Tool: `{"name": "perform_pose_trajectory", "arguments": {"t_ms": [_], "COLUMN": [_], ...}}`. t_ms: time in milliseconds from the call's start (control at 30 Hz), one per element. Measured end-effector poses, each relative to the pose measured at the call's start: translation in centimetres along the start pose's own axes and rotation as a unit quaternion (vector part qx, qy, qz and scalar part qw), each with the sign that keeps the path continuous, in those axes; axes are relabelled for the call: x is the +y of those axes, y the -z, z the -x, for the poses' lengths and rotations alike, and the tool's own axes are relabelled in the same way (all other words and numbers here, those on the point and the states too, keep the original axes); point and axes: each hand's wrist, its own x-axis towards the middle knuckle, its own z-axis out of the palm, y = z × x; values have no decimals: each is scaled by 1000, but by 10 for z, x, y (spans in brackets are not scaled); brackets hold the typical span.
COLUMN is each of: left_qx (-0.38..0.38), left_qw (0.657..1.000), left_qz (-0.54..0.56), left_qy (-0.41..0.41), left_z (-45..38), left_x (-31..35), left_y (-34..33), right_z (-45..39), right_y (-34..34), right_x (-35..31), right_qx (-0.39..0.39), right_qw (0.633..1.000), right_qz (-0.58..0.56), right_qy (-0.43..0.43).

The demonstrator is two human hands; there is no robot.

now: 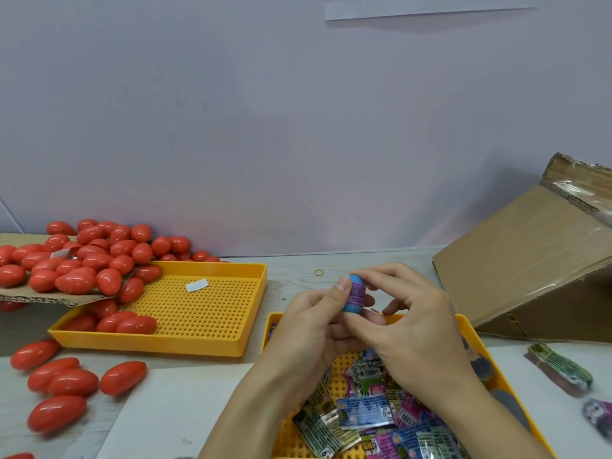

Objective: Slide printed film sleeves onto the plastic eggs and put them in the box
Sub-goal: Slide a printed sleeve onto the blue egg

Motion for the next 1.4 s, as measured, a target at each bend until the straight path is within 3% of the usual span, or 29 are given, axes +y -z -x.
{"name": "perform_pose_trajectory", "arguments": {"t_ms": [333,600,1000,1400], "left_qx": [12,75,111,56], "left_qw": [997,995,990,997], "left_qz": [74,54,64,15], "left_qy": [16,-40,-63,-43], "left_z": [0,-1,-1,1], "left_x": [2,4,3,4], "left_y": [1,3,3,2], "right_z": [-1,0,-1,-1], "right_y": [0,-1,-1,-2], "right_x": [4,6,5,4], "right_qx": [-28,-31,-56,-19], "right_qw": [993,996,991,994], "right_qz": [-96,-73,-104,-95], "right_qy": [-61,-45,-58,-56]}}
